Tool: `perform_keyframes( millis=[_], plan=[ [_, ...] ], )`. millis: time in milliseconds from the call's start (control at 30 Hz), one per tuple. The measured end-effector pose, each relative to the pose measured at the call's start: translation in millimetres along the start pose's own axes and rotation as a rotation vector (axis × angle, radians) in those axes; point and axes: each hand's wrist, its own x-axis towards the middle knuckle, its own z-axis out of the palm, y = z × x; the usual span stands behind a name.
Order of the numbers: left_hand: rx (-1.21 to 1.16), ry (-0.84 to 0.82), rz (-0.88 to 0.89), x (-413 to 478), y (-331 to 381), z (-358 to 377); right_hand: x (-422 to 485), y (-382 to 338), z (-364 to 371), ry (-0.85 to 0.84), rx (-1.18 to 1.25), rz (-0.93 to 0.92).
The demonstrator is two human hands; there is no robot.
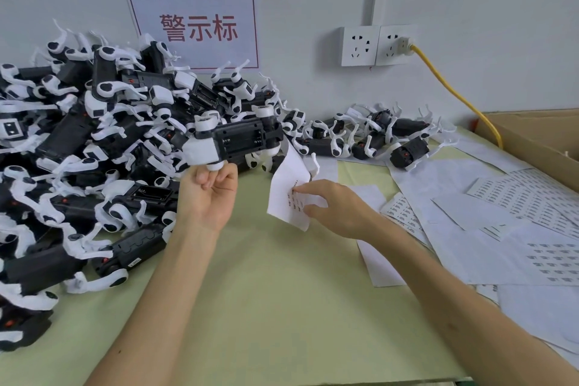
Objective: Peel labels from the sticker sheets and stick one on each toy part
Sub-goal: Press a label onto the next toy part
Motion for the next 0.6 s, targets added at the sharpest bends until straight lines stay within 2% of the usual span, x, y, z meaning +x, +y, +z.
perform_keyframes(
  millis=[67,233,400,467,600],
  plan=[
    [0.054,-0.021,-0.036,0.1,-2.0,-0.5,-0.1,-0.8,-1.5,0.122,0.023,-0.064],
    [0.183,-0.028,-0.173,-4.3,-17.2,0.2,-4.5,-7.6,-9.9,0.335,0.313,-0.253],
    [0.211,-0.052,-0.321,-10.1,-31.0,-0.9,-6.8,-10.9,-12.9,0.440,0.237,-0.357],
    [0.277,-0.037,-0.317,-8.7,-31.2,1.1,-8.5,-11.7,-14.2,0.459,0.208,-0.352],
    [0.598,0.023,-0.181,-7.1,-33.6,5.5,-12.3,-14.9,-16.0,0.475,0.224,-0.332]
  ],
)
